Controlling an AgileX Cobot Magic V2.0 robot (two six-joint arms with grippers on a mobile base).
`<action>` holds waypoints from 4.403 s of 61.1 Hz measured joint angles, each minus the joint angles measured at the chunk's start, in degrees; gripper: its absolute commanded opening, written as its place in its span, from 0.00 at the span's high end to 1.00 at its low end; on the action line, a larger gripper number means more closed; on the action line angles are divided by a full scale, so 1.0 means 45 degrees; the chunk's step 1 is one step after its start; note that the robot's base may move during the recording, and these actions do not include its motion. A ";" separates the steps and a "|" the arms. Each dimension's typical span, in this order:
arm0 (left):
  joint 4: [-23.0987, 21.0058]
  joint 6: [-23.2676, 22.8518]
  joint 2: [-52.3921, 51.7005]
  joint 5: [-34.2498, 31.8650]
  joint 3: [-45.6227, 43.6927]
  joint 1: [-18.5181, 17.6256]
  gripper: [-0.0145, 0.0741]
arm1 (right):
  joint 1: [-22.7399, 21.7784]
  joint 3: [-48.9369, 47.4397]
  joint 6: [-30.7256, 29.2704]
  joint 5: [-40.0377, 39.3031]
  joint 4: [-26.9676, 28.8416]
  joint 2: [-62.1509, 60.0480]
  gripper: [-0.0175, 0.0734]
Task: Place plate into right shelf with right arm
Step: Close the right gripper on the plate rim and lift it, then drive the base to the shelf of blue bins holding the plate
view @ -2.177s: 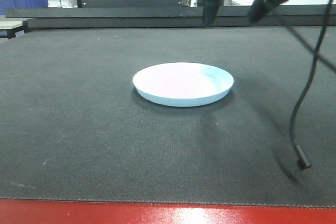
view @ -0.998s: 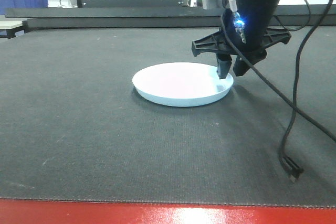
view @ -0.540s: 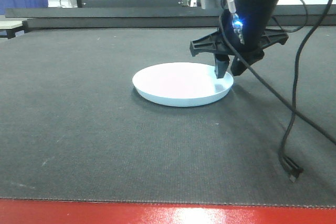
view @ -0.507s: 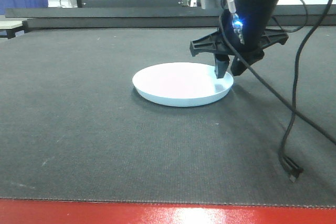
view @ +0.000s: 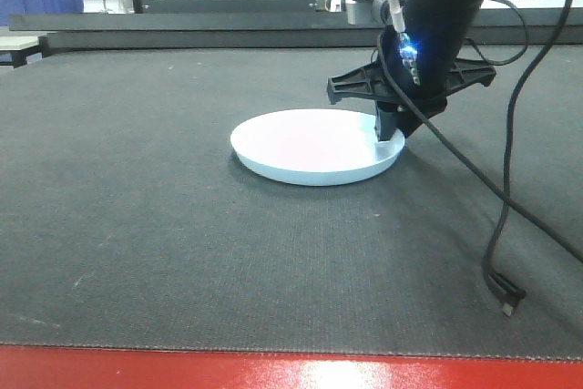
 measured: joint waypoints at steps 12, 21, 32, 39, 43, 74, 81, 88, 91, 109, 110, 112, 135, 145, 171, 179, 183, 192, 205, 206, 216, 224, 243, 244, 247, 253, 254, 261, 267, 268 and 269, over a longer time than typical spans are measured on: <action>0.0000 0.0000 0.0000 0.0000 0.0000 0.0000 0.89 | 0.0000 0.0024 0.0006 0.0177 0.0048 -0.0862 0.75; 0.0000 0.0000 0.0000 0.0000 0.0000 0.0000 0.89 | -0.0290 0.0155 -0.0018 0.0653 0.0024 -0.2253 0.75; 0.0000 0.0000 0.0000 0.0000 0.0000 0.0000 0.89 | -0.0690 0.1772 -0.0036 0.0691 -0.0007 -0.4385 0.75; 0.0000 0.0000 0.0000 0.0000 0.0000 0.0000 0.89 | -0.0970 0.3449 -0.0036 0.0356 -0.0007 -0.5993 0.75; 0.0000 0.0000 0.0000 0.0000 0.0000 0.0000 0.89 | -0.1125 0.4527 -0.0036 0.0058 -0.0025 -0.6903 0.75; 0.0000 0.0000 0.0000 0.0000 0.0000 0.0000 0.89 | -0.1262 1.1084 -0.0584 -0.2006 -0.0139 -1.4766 0.75; 0.0000 0.0000 0.0000 0.0000 0.0000 0.0000 0.89 | -0.1262 1.1199 -0.1119 -0.2006 -0.0384 -1.6743 0.75; 0.0000 0.0000 0.0000 0.0000 0.0000 0.0000 0.89 | -0.1262 1.1199 -0.1381 -0.2006 -0.0504 -1.8555 0.75; 0.0000 0.0000 0.0000 0.0000 0.0000 0.0000 0.89 | -0.1262 1.1199 -0.1523 -0.2006 -0.0565 -1.9411 0.75; 0.0000 0.0000 0.0000 0.0000 0.0000 0.0000 0.89 | -0.1262 1.0749 -0.2070 -0.0871 -0.0951 -2.2210 0.75; 0.0000 0.0000 0.0000 0.0000 0.0000 0.0000 0.89 | -0.1262 1.0745 -0.2070 -0.0847 -0.0951 -2.2261 0.75; 0.0000 0.0000 0.0000 0.0000 0.0000 0.0000 0.89 | -0.1262 1.0683 -0.2070 -0.0820 -0.0974 -2.2334 0.75; 0.0000 0.0000 0.0000 0.0000 0.0000 0.0000 0.89 | -0.1262 1.0604 -0.2070 -0.0892 -0.0971 -2.2406 0.75; 0.0000 0.0000 0.0000 0.0000 0.0000 0.0000 0.89 | -0.1262 1.0604 -0.2070 -0.0892 -0.0971 -2.2406 0.75; 0.0000 0.0000 0.0000 0.0000 0.0000 0.0000 0.89 | -0.1262 1.0604 -0.2070 -0.0900 -0.0971 -2.2406 0.75; 0.0000 0.0000 0.0000 0.0000 0.0000 0.0000 0.89 | -0.1262 1.0604 -0.2070 -0.0920 -0.0971 -2.2406 0.75; 0.0000 0.0000 0.0000 0.0000 0.0000 0.0000 0.89 | -0.1262 1.0604 -0.2070 -0.0920 -0.0971 -2.2406 0.75; 0.0000 0.0000 0.0000 0.0000 0.0000 0.0000 0.89 | -0.1262 1.0604 -0.2070 -0.0920 -0.0971 -2.2406 0.75; 0.0000 0.0000 0.0000 0.0000 0.0000 0.0000 0.89 | -0.1262 1.0604 -0.2070 -0.0920 -0.0971 -2.2406 0.75; 0.0000 0.0000 0.0000 0.0000 0.0000 0.0000 0.89 | -0.1262 1.0604 -0.2070 -0.0920 -0.0971 -2.2406 0.75; 0.0000 0.0000 0.0000 0.0000 0.0000 0.0000 0.89 | -0.1262 1.0604 -0.2070 -0.0920 -0.0978 -2.2406 0.75; 0.0000 0.0000 0.0000 0.0000 0.0000 0.0000 0.89 | -0.1262 1.0604 -0.2070 -0.0920 -0.0978 -2.2406 0.75; 0.0000 0.0000 0.0000 0.0000 0.0000 0.0000 0.89 | -0.1262 1.0604 -0.2070 -0.0920 -0.0999 -2.2406 0.75; 0.0000 0.0000 0.0000 0.0000 0.0000 0.0000 0.89 | -0.1262 1.0604 -0.2070 -0.0920 -0.0999 -2.2406 0.75; 0.0000 0.0000 0.0000 0.0000 0.0000 0.0000 0.89 | -0.1262 1.0604 -0.2070 -0.0920 -0.0999 -2.2406 0.75; 0.0000 0.0000 0.0000 0.0000 0.0000 0.0000 0.89 | -0.1262 1.0604 -0.2070 -0.0920 -0.0999 -2.2406 0.75; 0.0000 0.0000 0.0000 0.0000 0.0000 0.0000 0.89 | -0.1262 1.0604 -0.2070 -0.0920 -0.0999 -2.2406 0.75; 0.0000 0.0000 0.0000 0.0000 0.0000 0.0000 0.89 | -0.1262 1.0604 -0.2070 -0.0920 -0.0999 -2.2406 0.75; 0.0000 0.0000 0.0000 0.0000 0.0000 0.0000 0.89 | -0.1262 1.0604 -0.2070 -0.0920 -0.0999 -2.2406 0.75; 0.0000 0.0000 0.0000 0.0000 0.0000 0.0000 0.89 | -0.1262 1.0604 -0.2070 -0.0920 -0.0999 -2.2406 0.75; 0.0000 0.0000 0.0000 0.0000 0.0000 0.0000 0.89 | -0.1262 1.0604 -0.2070 -0.0920 -0.0999 -2.2406 0.75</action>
